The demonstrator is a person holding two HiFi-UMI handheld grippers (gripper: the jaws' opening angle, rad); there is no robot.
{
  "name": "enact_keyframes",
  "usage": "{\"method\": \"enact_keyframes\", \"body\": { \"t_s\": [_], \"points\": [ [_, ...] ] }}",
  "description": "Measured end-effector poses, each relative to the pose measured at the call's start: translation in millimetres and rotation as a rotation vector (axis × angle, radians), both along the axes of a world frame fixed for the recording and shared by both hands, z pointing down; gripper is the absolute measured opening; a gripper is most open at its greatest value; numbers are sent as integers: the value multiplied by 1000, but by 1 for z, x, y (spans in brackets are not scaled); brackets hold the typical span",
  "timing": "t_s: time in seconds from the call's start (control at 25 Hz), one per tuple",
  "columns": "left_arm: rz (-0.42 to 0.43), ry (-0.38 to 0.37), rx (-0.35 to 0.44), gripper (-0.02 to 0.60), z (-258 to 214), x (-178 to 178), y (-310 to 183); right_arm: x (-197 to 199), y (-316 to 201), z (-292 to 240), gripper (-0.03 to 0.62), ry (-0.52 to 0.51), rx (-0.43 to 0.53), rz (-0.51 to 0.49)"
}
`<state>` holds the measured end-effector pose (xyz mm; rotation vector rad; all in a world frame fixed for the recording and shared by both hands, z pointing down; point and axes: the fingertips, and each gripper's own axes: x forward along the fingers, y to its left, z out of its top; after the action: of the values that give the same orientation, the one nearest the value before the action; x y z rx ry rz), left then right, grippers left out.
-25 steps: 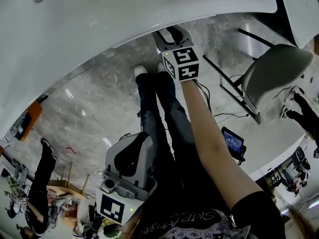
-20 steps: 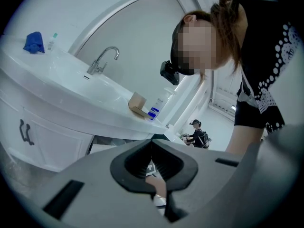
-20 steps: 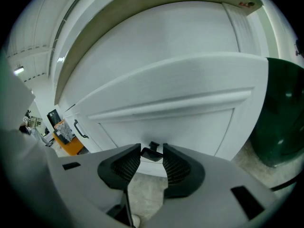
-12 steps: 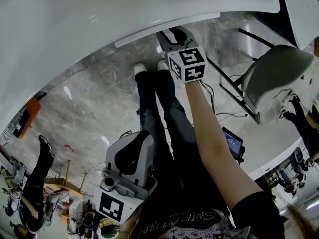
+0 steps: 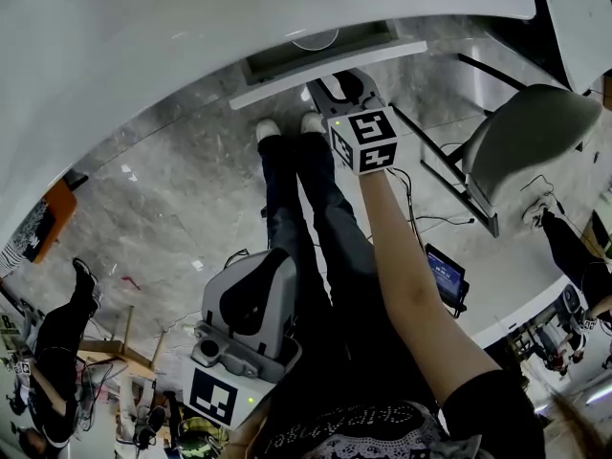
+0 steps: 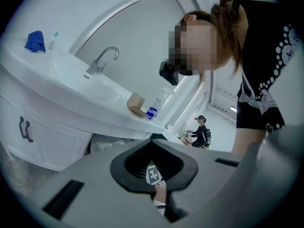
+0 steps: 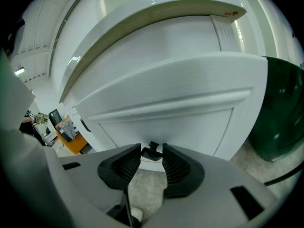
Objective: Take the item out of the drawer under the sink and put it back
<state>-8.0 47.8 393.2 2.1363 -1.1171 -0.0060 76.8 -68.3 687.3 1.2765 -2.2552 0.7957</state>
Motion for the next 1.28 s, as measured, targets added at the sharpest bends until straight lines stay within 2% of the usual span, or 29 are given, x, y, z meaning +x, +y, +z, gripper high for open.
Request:
{"method": "enact_keyframes", "body": {
  "t_s": [0.84,1.28],
  "points": [
    [20,9,19,5,-4,17,10,9,48,2,149,-11,-28,-3],
    [20,13,26,5,-4,21,12,8,50,6,149,-12,-19,-10]
  ]
}}
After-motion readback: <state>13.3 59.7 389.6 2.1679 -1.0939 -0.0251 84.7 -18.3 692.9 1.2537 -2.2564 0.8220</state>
